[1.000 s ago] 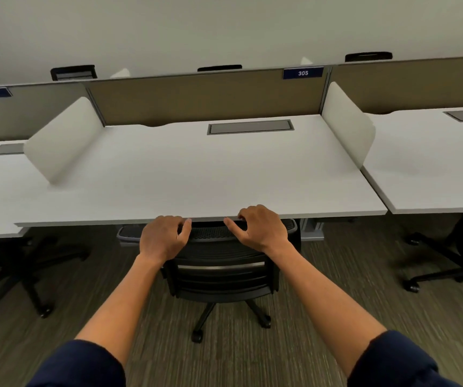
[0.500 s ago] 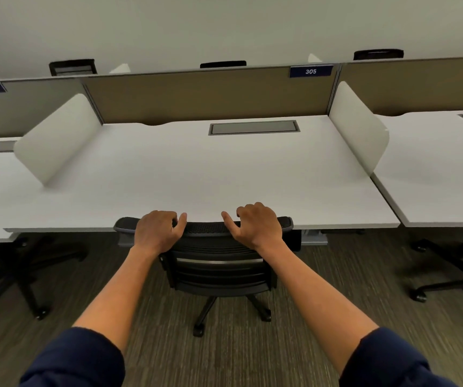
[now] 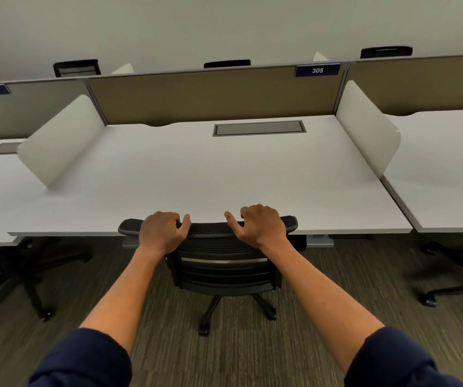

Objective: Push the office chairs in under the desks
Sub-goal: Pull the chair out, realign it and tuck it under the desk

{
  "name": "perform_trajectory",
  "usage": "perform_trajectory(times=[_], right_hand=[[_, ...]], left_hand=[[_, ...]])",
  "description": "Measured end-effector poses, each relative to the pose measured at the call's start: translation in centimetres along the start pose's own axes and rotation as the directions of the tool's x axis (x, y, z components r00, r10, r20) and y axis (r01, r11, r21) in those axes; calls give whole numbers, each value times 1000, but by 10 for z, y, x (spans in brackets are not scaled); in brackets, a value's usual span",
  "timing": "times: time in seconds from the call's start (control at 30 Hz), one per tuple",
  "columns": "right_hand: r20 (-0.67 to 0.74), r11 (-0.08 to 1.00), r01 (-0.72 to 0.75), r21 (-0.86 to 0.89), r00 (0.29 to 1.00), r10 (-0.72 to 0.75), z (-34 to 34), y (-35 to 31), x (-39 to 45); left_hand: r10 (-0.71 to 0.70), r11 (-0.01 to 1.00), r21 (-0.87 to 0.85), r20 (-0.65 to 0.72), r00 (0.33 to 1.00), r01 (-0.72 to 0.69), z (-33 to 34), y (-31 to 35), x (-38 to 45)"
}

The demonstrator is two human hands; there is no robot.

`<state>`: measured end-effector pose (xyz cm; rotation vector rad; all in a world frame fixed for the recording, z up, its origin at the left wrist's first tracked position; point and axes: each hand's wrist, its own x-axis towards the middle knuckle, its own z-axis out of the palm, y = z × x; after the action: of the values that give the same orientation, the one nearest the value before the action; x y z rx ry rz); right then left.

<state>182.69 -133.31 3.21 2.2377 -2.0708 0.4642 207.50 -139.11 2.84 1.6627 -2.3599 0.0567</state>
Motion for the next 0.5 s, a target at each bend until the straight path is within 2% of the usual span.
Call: perform_trajectory(times=[0.17,0.5], right_hand=[[-2,1000,6,-2,1000,-6,3,-11,-7],[-41,999,32,-13,999,-33,9,-33,-17]], left_hand=[[-40,998,-54,69,997,44,1,-11,-4],[-23,999,-40,40,999,25,-1,-30,-22]])
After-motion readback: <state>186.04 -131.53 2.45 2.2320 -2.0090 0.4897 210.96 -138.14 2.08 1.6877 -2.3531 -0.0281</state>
